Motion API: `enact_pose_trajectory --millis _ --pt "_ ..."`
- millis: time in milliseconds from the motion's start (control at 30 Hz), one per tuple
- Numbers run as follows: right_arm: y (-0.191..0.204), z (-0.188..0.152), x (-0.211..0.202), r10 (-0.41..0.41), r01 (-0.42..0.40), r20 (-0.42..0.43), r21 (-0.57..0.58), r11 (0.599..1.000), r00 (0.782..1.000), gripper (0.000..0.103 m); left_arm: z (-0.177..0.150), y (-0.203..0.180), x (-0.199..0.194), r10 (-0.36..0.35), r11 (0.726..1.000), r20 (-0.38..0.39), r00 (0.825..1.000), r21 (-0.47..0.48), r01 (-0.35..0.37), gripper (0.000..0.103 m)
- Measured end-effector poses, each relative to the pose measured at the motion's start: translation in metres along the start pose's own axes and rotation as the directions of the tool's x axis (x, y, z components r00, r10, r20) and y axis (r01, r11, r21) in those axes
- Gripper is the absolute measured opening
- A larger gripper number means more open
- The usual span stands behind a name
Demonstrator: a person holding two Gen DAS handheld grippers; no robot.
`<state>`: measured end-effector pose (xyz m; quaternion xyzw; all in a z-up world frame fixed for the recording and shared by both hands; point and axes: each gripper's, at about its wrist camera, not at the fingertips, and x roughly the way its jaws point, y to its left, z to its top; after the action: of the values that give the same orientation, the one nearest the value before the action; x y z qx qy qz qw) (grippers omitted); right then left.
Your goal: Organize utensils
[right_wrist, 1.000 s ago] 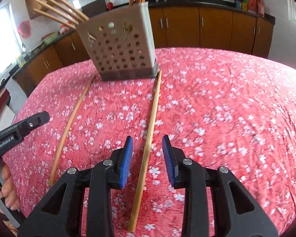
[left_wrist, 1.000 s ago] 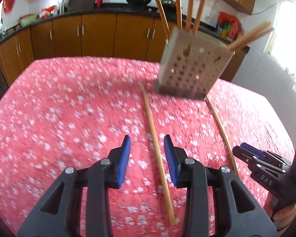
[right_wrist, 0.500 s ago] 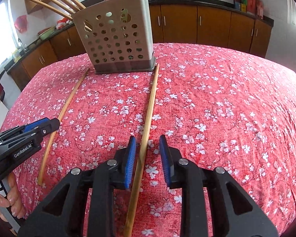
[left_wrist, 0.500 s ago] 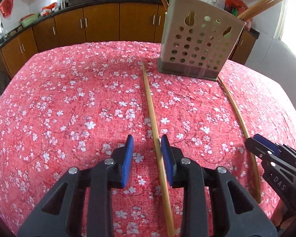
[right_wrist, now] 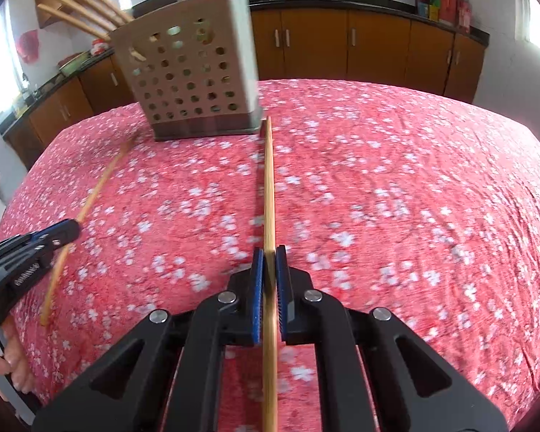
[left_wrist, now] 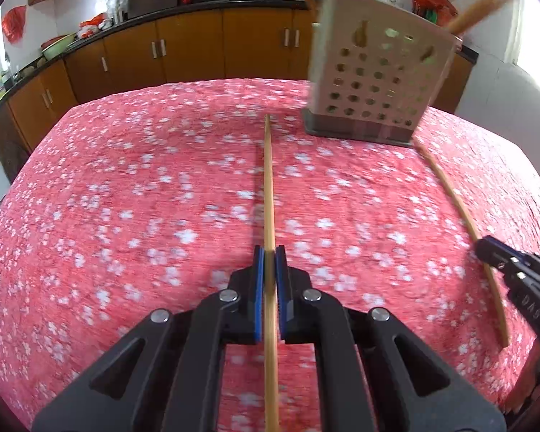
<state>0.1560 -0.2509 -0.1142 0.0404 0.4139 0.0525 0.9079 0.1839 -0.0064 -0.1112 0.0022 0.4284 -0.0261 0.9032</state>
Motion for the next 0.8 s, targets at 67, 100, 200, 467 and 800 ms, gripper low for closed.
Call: enact_pose_trajectory --millis 67,100,200,467,800 --pt "-0.010 0.002 0.001 -0.021 0.021 0.003 0.016 1.000 1.000 0.008 0.003 0.013 0.001 0.012 1.000 -0.003 1.000 -0.024 -0.012 0.008" --pt "-0.015 0.004 0.001 -0.033 0.033 0.004 0.024 0.999 0.999 0.008 0.006 0.024 0.002 0.023 0.999 -0.006 1.000 -0.043 -0.024 0.008" --pt "-0.037 0.011 0.005 -0.081 0.081 0.009 0.050 0.995 0.997 0.008 0.015 0.049 0.007 0.053 0.996 -0.012 0.999 -0.073 -0.054 0.008" --pt "-0.053 0.027 0.019 -0.105 0.104 0.009 0.065 0.992 0.994 0.011 0.027 0.079 0.017 0.106 0.990 0.002 0.994 -0.089 -0.106 0.036" --pt "-0.052 0.027 0.020 -0.116 0.115 0.008 0.055 0.992 0.993 0.013 0.030 0.081 0.022 0.091 0.992 0.002 0.996 -0.092 -0.090 0.039"
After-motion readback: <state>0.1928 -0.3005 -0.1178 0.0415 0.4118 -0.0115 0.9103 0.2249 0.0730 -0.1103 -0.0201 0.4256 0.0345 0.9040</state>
